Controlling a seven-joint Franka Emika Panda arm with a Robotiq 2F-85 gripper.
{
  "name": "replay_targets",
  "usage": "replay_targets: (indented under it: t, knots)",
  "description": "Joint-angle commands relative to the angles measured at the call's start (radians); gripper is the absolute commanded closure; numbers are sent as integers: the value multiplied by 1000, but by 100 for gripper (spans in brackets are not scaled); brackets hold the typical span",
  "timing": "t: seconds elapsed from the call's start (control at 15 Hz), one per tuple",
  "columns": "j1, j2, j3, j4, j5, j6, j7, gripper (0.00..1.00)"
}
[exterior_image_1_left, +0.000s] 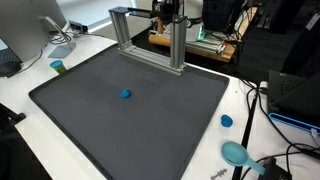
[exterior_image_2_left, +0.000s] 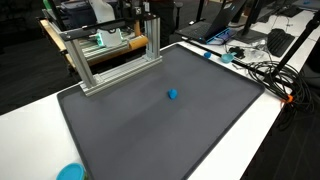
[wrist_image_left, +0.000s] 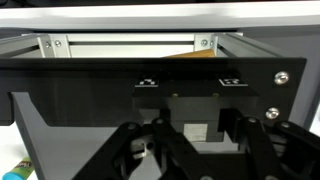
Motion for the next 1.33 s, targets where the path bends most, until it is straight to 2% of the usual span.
replay_targets:
  t: [0.0, 0.53, 0.6, 0.67, 0.73, 0.93, 1.27]
  knots:
    - [22, 11, -18, 24, 26, -37, -27, 73]
    - [7, 18, -6, 28, 12, -30, 3, 74]
    - [4, 17, -2, 28, 8, -28, 12, 55]
    - [2, 18, 1, 27, 5, -24, 18, 24]
    - [3, 17, 1, 24, 4, -16, 17, 74]
    - [-2, 14, 5, 18, -4, 4, 23, 78]
    - [-3, 21, 14, 16, 0, 12, 50, 78]
